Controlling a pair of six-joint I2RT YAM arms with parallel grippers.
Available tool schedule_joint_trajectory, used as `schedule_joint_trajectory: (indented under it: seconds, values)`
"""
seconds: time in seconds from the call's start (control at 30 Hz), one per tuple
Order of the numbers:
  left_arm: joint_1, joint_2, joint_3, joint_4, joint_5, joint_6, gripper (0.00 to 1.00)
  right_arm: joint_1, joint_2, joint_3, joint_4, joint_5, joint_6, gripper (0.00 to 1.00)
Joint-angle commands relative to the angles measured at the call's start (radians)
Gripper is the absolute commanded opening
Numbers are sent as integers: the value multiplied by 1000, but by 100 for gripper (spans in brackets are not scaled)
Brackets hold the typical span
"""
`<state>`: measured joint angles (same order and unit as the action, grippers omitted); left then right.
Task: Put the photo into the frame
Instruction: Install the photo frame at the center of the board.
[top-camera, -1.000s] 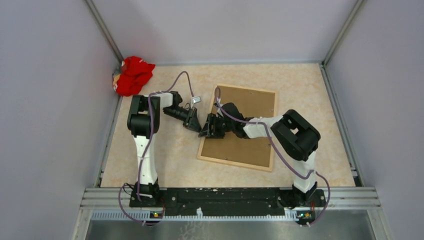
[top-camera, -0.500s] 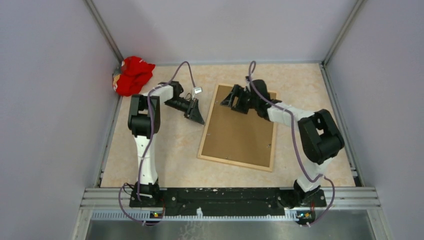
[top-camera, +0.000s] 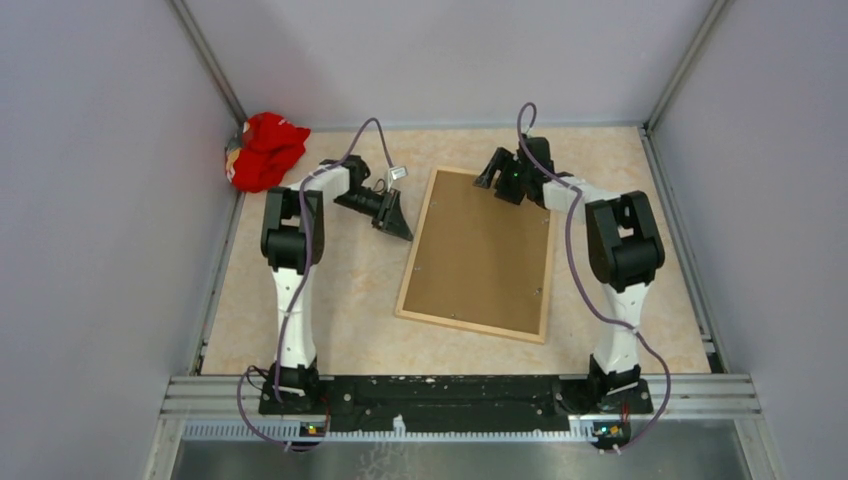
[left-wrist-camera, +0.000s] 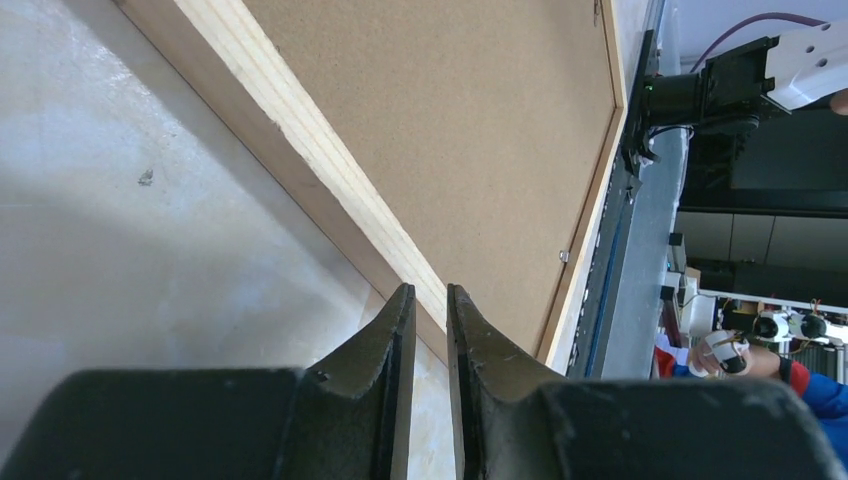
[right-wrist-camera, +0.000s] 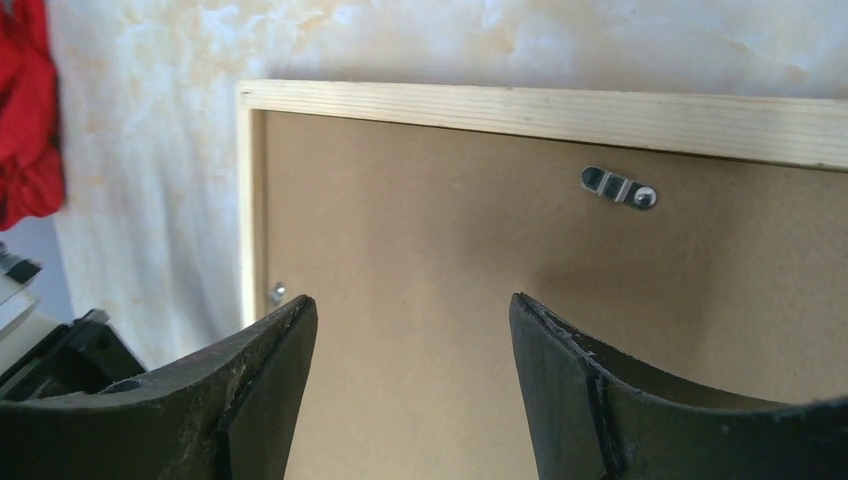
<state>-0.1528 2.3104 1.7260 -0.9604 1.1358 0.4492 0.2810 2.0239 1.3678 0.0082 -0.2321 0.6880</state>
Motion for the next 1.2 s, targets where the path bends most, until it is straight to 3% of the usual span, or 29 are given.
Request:
schedule_joint_trajectory:
  seconds: [0.0,0.43,1.17]
  values:
    - [-16,12,6,23,27,-7,24,-3,56,81,-40,24,-27,70]
    - [-45,30,-15,83,-76,-30,21,-52,69,63,-34,93,-51,66]
    - [-47,51,-16,65,-89,-4,17,-60,128,114,27,106,-35,62]
